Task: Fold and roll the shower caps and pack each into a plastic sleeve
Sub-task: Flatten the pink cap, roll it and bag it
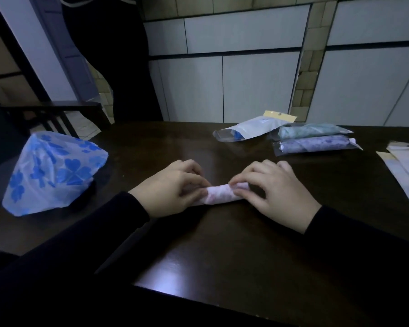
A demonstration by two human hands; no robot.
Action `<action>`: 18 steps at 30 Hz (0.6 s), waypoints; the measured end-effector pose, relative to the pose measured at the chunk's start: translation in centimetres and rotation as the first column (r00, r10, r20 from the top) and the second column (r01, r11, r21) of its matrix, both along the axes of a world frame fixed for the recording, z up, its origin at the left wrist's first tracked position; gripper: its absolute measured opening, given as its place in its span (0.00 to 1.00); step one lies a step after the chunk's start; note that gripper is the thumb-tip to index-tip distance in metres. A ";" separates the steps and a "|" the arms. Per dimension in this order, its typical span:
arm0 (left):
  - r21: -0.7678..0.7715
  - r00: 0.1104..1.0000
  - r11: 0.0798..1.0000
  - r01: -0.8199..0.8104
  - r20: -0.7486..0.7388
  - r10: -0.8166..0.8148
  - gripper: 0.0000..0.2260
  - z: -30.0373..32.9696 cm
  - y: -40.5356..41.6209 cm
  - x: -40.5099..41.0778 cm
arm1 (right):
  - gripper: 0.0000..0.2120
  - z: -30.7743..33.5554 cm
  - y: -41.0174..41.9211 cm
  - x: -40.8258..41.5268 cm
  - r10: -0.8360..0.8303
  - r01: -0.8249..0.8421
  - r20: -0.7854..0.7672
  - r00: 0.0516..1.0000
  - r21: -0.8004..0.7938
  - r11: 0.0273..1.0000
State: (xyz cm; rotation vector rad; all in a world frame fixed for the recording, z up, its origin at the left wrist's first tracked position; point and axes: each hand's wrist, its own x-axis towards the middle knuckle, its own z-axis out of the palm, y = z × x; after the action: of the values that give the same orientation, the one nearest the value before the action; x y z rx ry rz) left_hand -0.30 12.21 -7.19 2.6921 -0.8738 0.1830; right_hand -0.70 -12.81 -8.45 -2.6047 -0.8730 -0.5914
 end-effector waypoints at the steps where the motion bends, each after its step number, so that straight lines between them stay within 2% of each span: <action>1: -0.009 1.000 1.000 0.010 0.014 -0.010 0.12 -0.1 -0.1 0.0 | 0.12 0.1 -0.1 0.0 0.005 -0.005 -0.012 1.000 -0.010 1.000; 5: -0.035 0.999 0.999 0.003 0.051 -0.001 0.14 -0.3 -0.7 -0.1 | 0.20 0.7 -0.7 0.6 0.012 -0.026 -0.115 0.993 -0.117 0.993; 9: -0.026 0.998 1.000 -0.014 0.059 0.015 0.20 -0.6 -1.2 0.0 | 0.18 0.7 -0.3 0.8 0.002 -0.027 -0.181 0.983 -0.137 0.990; 12: -0.016 0.997 1.000 -0.022 0.080 0.023 0.26 -0.4 -1.6 -0.4 | 0.17 0.7 -0.4 0.8 0.017 -0.036 -0.100 0.995 -0.191 0.981; 15: 0.114 0.949 0.993 0.006 0.313 -0.041 0.25 -0.2 -1.8 -0.4 | 0.17 0.4 -0.2 1.0 0.055 -0.044 0.039 0.998 -0.241 0.970; 18: 0.162 0.884 0.984 0.069 0.448 -0.135 0.18 -0.4 -2.2 0.1 | 0.20 -0.2 0.0 1.4 0.059 -0.010 0.168 0.984 -0.279 0.960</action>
State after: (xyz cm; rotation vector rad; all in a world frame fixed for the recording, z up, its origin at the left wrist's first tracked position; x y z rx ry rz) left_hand -0.20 10.05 -7.60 2.7668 -1.1980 0.7874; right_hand 0.66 -12.82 -8.65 -2.8108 -1.1276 -0.7455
